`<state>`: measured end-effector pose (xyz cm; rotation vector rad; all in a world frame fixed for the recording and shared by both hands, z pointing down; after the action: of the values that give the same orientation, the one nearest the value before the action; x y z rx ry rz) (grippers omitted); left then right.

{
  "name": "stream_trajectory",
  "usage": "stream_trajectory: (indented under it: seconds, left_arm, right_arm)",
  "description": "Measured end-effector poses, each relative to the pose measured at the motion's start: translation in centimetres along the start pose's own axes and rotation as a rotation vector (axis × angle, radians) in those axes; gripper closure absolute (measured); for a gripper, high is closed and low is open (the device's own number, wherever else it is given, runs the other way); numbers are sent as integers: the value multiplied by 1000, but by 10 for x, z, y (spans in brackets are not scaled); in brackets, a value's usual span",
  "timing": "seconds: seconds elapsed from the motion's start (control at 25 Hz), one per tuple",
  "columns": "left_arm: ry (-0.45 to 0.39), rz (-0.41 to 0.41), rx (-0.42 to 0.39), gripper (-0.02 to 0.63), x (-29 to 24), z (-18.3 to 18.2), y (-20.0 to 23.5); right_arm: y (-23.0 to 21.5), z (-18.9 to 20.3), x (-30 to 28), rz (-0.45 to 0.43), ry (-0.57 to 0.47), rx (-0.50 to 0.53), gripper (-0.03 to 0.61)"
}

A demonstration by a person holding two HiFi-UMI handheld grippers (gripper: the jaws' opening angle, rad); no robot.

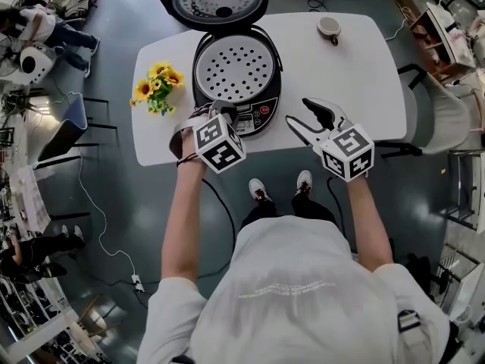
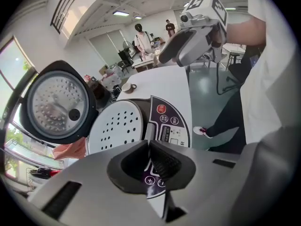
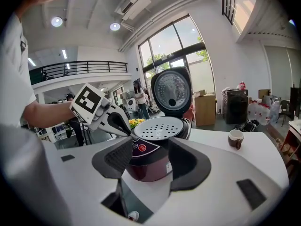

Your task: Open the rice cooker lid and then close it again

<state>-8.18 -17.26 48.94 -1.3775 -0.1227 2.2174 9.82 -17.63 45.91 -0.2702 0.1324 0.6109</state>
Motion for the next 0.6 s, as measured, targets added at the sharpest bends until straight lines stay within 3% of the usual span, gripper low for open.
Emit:
stream_trajectory:
  seconds: [0.24, 0.48, 0.6]
  left_arm:
    - [22, 28, 2, 583, -3, 0, 3]
    - [-9, 14, 25, 583, -2, 1, 3]
    - [-73, -14, 32, 580, 0, 2, 4]
  right_arm:
    - [-2, -2, 4, 10, 1, 3, 324]
    - [-4, -6, 5, 14, -8, 10, 324]
    - [-5, -10, 4, 15, -13, 19, 324]
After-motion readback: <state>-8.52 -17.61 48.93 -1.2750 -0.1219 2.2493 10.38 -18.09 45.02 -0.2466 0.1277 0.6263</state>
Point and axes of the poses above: the fingertips, and each gripper's own axes: x backward along the fingers, y to its left, z out of its underside, the point moved 5 cm from there along x, backward along the fingers, and after that the axes turned 12 degrees about -y, right-handed, at the moved point
